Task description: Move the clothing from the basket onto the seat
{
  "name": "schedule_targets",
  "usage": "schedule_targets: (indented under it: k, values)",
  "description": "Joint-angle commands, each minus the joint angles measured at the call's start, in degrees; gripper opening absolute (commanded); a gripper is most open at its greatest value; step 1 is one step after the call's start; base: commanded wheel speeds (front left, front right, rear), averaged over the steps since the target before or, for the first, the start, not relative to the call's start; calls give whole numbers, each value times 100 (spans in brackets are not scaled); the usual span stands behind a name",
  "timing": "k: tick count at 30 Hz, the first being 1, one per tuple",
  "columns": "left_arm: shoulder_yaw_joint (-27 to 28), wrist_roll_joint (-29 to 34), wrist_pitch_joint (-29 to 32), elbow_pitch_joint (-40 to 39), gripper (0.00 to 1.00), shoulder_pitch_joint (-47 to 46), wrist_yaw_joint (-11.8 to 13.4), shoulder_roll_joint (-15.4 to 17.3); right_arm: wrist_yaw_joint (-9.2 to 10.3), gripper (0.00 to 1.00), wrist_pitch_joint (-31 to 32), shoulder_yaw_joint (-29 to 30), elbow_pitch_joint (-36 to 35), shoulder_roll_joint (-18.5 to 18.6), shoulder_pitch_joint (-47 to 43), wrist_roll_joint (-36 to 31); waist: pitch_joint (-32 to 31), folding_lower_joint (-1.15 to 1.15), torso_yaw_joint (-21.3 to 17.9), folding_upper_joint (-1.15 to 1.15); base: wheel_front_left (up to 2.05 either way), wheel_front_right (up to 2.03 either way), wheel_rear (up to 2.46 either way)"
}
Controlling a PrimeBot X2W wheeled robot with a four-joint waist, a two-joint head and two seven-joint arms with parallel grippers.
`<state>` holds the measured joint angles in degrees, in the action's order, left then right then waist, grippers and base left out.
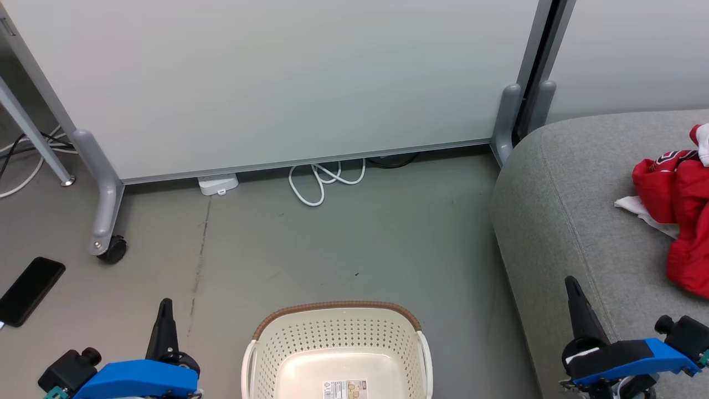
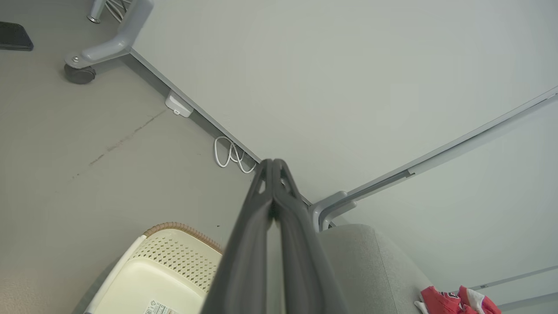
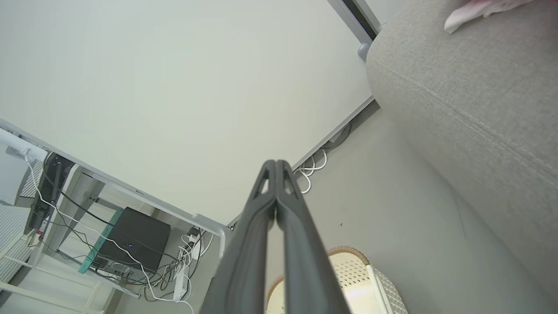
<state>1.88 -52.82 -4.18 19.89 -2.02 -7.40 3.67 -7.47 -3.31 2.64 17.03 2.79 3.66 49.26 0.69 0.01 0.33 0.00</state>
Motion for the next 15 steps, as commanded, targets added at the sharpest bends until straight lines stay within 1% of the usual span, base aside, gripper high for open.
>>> schedule_targets:
  k: [1,15]
  values:
    - [52,-181,41,-98,0,-157,-6,13,-2,0,40,31,-100,10,157,201,-1,-1,-1,0,0,0,0]
    - [152,-1055,282,-219,0,-236,-8,-7,-3,0,265,116,-152,11,188,1153,-10,-1,-6,0,0,0,0]
